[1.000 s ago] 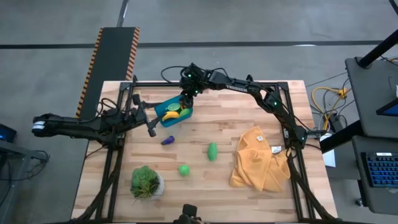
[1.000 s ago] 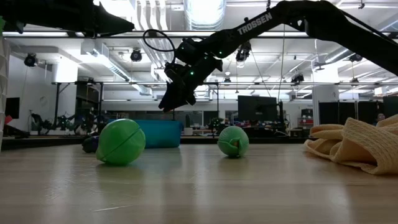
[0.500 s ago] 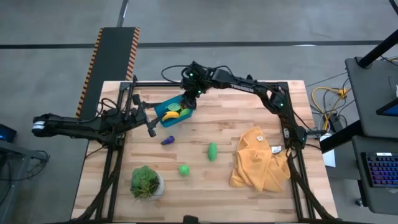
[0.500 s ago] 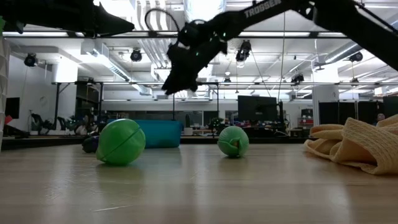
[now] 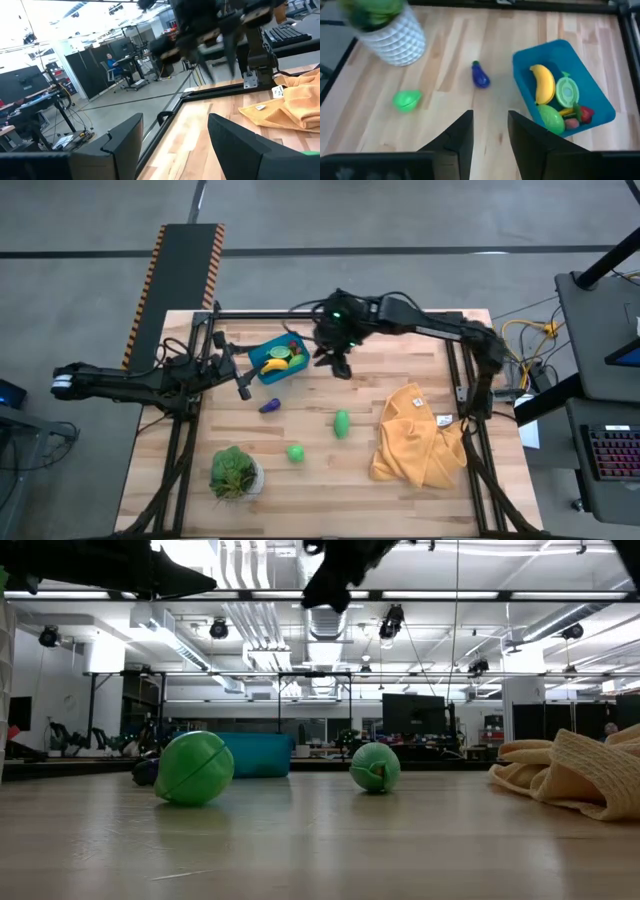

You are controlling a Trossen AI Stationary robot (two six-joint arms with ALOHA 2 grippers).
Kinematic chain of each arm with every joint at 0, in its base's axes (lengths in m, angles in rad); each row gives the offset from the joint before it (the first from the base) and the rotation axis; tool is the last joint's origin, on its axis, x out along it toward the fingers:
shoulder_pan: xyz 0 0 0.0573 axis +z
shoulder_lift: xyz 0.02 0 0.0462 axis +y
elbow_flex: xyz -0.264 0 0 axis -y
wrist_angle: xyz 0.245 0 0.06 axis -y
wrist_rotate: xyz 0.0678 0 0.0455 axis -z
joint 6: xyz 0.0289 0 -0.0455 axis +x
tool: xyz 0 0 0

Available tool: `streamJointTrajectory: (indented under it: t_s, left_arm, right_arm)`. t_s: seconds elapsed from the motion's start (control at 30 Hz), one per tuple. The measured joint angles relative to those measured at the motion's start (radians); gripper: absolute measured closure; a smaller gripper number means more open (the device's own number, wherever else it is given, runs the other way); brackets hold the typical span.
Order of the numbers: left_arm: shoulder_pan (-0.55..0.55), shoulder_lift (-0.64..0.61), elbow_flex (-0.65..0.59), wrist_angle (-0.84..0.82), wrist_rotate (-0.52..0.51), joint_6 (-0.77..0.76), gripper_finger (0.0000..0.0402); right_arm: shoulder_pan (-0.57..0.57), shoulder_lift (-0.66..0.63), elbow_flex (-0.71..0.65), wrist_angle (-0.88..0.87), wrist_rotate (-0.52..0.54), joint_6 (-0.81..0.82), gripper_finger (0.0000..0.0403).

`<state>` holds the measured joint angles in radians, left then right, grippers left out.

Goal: Pick and placing Produce into tupperware
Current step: Put the large corn into the blue bin

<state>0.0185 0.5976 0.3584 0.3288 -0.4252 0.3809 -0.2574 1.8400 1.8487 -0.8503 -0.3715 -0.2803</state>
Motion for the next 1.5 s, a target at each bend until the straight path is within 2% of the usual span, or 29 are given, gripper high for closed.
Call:
streamJointTrajectory:
  t_s: [0.3,0.5,0.67,0.83,0.97,1.07,1.23,1.27,1.4,1.5]
  left_arm:
    - [0.0,0.001,-0.001,0.0,0.0,0.0,0.0192]
    - [0.0,0.003,-0.001,0.003,0.0,0.001,0.0192]
    - [0.0,0.007,0.0,0.003,0.0,0.001,0.0192]
    - [0.0,0.011,0.001,0.004,0.0,0.001,0.0192]
    - [0.0,0.01,0.002,0.004,0.0,0.0,0.0192]
    - [0.0,0.011,0.002,0.008,0.0,0.0,0.0192]
    - [0.0,0.011,0.002,0.006,0.0,0.0,0.0192]
    - [0.0,0.011,0.002,0.006,0.0,0.0,0.0192]
    - [0.0,0.011,0.002,0.007,0.0,0.0,0.0192]
    - [0.0,0.011,0.002,0.003,0.0,0.0,0.0192]
  right_arm:
    - [0.004,-0.367,-0.507,0.366,0.005,0.011,0.031]
    - [0.005,-0.555,-0.808,0.558,0.005,0.1,0.0317]
    - [0.005,-0.652,-0.996,0.683,0.006,0.124,0.0319]
    - [0.005,-0.682,-1.132,0.866,0.006,0.135,0.0319]
    - [0.005,-0.665,-1.19,0.963,-0.019,0.212,0.0317]
    - [0.006,-0.646,-1.195,0.973,-0.021,0.243,0.0304]
    - [0.042,-0.626,-1.147,0.964,-0.082,0.296,0.0239]
    - [0.055,-0.623,-1.133,0.964,-0.071,0.329,0.0221]
    - [0.099,-0.591,-1.073,0.929,0.113,0.46,0.0154]
    - [0.104,-0.566,-1.028,0.881,0.143,0.485,0.012]
